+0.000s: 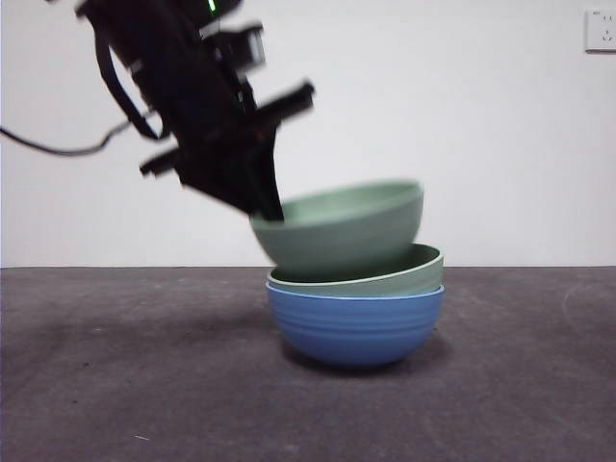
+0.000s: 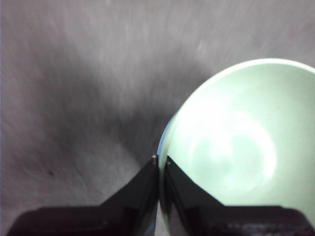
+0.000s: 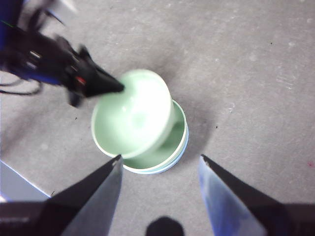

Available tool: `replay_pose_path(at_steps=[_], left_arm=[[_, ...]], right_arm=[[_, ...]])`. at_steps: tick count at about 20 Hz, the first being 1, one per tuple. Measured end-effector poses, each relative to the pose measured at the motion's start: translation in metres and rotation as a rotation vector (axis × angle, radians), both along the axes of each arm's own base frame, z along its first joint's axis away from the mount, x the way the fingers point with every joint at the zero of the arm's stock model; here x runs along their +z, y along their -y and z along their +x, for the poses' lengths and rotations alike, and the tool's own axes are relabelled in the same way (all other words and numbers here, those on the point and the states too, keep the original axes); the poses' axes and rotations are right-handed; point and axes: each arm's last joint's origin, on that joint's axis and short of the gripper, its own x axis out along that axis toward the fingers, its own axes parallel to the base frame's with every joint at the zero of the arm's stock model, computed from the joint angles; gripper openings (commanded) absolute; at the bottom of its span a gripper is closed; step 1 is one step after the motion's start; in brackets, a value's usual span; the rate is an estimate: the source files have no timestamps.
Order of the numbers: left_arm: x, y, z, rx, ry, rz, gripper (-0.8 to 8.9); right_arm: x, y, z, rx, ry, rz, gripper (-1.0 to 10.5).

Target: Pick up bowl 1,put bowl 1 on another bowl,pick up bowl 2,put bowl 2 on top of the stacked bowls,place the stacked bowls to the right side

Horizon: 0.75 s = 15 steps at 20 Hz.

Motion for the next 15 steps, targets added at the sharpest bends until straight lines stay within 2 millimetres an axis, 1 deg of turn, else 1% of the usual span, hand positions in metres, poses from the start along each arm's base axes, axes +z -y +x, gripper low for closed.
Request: replay_pose_path(at_steps=[2,8,11,13,14,15], left_arm=[[-0.011,0.003,0.003,-0.001,-0.030,0.022,-0.06],[-0.013,0.005,0.003,-0.008,-0.027,0.020,-0.07],[-0.018,0.011,0.001,-0.023,-0.038,0.031,-0.07],[-0.018,0.013,0.000,-0.029,-0.035,0.030,0.03],[-0.018,0.014,0.000,-0.030,-0.033,0.028,0.24],[-0.018,0.014,0.000,-0.030,-0.033,0.028,1.05]], right_arm=[[0.000,0.000,0.000,0.000,0.000,0.000,2.6],[0.000,0.000,0.000,-0.002,-0.003,0.002,2.6],[0.000,0.000,0.000,-0.002,-0.003,0.002,2.6],[0.000,0.000,0.000,-0.002,-0.004,0.002,2.6],[0.000,0.000,0.000,-0.002,-0.006,0.000,2.6],[-0.001,0.000,0.000,-0.002,-0.010,-0.002,2.6]])
